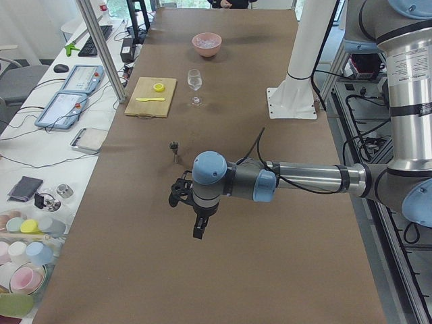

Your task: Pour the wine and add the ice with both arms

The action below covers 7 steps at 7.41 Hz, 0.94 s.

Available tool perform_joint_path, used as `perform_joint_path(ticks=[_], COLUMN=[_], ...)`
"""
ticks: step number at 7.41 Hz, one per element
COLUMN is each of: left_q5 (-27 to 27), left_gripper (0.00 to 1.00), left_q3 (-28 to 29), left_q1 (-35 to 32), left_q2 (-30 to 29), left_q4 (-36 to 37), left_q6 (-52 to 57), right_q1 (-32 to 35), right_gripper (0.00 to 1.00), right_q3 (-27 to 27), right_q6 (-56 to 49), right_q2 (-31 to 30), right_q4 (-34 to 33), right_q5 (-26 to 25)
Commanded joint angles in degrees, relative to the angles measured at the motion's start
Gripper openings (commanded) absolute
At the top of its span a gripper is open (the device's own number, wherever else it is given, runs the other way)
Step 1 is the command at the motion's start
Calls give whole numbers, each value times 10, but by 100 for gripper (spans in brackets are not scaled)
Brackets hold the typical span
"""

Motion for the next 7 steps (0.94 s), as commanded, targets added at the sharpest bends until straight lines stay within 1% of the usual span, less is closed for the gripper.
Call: perform_joint_path(ticks=[1, 3, 5, 6, 7], left_q5=[-27, -31, -30, -29, -27], left_gripper=[99, 99, 99, 99, 99], left_q3=[-7, -6, -2, -3, 4], left_q1=[1, 2, 2, 2, 3], left_q2=[-2, -11, -51, -62, -65], left_q4=[1, -1, -26, -60, -130], left_q6=[-4, -5, -6, -6, -9], right_q1=[1, 1, 1, 1, 1], right_gripper=[100, 100, 100, 100, 100], right_q3=[-8, -15, -41, -44, -51], right_q6=[-1, -4, -3, -2, -1], right_q2=[-6, -6, -3, -5, -2], right_q4=[-1, 7, 55, 70, 71], right_q5=[-1, -2, 0, -3, -2])
